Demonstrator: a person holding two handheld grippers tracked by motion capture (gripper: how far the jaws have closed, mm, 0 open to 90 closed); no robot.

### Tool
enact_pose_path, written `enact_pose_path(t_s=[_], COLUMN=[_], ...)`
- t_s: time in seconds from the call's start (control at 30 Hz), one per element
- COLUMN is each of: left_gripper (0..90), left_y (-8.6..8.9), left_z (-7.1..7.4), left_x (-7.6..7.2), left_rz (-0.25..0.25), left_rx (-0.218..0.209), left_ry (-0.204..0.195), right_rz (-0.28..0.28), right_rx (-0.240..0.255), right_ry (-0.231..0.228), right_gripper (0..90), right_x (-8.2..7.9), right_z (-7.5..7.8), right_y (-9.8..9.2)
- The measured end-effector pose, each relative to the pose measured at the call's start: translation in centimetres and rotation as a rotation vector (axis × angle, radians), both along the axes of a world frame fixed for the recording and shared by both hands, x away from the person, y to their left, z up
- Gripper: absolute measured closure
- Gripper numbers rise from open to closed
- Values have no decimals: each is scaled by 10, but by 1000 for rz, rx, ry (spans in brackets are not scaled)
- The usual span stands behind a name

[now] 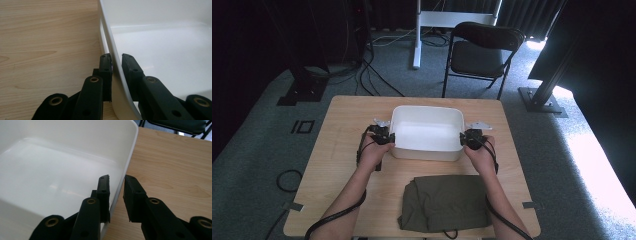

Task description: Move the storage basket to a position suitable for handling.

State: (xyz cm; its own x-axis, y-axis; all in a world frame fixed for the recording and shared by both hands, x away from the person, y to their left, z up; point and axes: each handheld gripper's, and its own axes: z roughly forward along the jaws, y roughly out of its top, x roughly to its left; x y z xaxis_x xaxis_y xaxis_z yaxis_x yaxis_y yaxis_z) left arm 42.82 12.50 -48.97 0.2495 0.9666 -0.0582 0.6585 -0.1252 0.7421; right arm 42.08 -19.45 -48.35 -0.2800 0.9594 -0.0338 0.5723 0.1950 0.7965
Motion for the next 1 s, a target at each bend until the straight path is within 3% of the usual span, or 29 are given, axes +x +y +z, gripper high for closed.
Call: enact_pose_path(t_s=[0.1,0.37,0.67,1.0], left_gripper=[799,795,783,782], left_y=[-2,-31,-47,-62], left_z=[0,0,0,1], left_x=[0,-1,-5,-8], left_rz=[0,-23,-32,-51], left_rx=[-4,-3,-45,-27], left_ry=[1,21,38,37], right_rz=[-14,-74,-100,-116], right_rx=[1,-6,15,28], right_ry=[3,10,16,26], right_gripper=[766,804,819,822], right_x=[0,0,-3,-9], right_z=[0,1,1,1], right_y=[-4,-26,-46,-61])
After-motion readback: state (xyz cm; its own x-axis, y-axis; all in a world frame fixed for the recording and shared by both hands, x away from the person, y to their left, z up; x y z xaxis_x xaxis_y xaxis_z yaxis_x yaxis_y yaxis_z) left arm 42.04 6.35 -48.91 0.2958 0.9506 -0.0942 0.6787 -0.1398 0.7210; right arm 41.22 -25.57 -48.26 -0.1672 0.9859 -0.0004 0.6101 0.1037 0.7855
